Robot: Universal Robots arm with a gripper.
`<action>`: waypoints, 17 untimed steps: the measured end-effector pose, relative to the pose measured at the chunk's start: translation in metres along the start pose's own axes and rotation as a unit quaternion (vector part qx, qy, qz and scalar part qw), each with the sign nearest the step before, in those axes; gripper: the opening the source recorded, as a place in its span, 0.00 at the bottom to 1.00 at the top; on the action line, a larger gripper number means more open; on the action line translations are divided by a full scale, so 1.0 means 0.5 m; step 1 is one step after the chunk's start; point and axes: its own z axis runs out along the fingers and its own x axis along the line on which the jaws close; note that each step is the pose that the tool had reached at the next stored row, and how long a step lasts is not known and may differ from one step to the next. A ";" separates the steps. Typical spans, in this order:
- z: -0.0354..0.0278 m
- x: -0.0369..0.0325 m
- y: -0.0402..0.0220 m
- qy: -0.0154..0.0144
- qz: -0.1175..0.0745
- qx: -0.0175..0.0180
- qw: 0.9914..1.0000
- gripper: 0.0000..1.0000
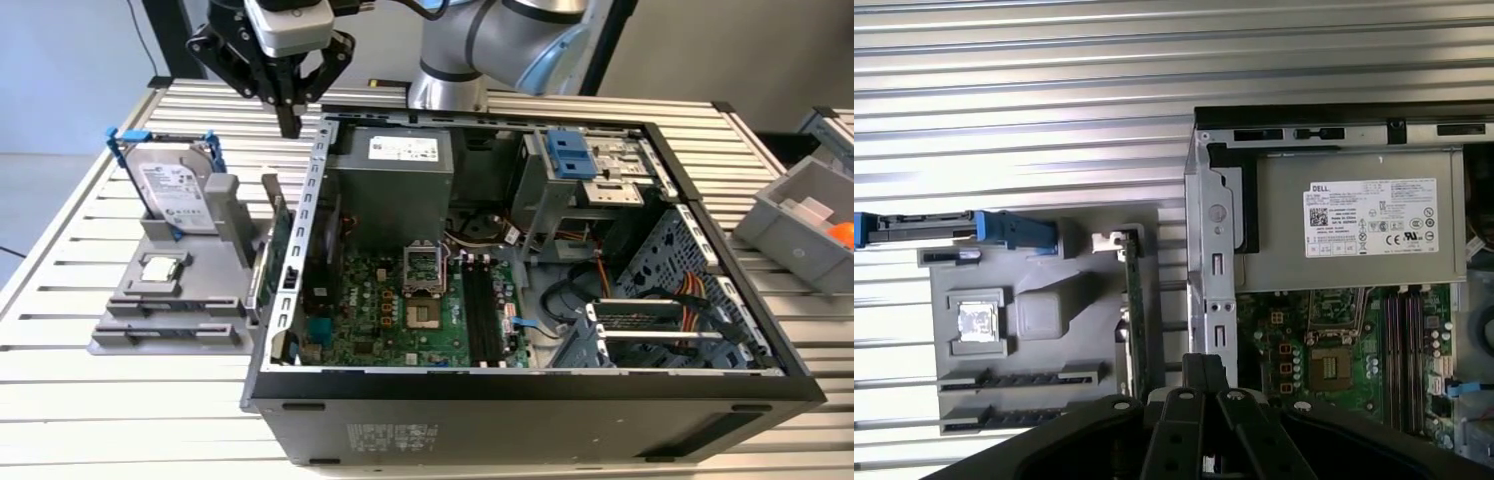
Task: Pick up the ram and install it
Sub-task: 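Reach for the ram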
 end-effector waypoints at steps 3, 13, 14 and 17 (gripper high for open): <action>0.000 0.005 0.000 0.000 0.000 0.000 1.000 0.00; 0.000 0.023 -0.002 0.000 0.000 0.000 1.000 0.00; 0.000 0.025 -0.002 0.000 0.000 0.000 1.000 0.00; -0.001 0.031 -0.002 0.000 0.000 0.000 1.000 0.00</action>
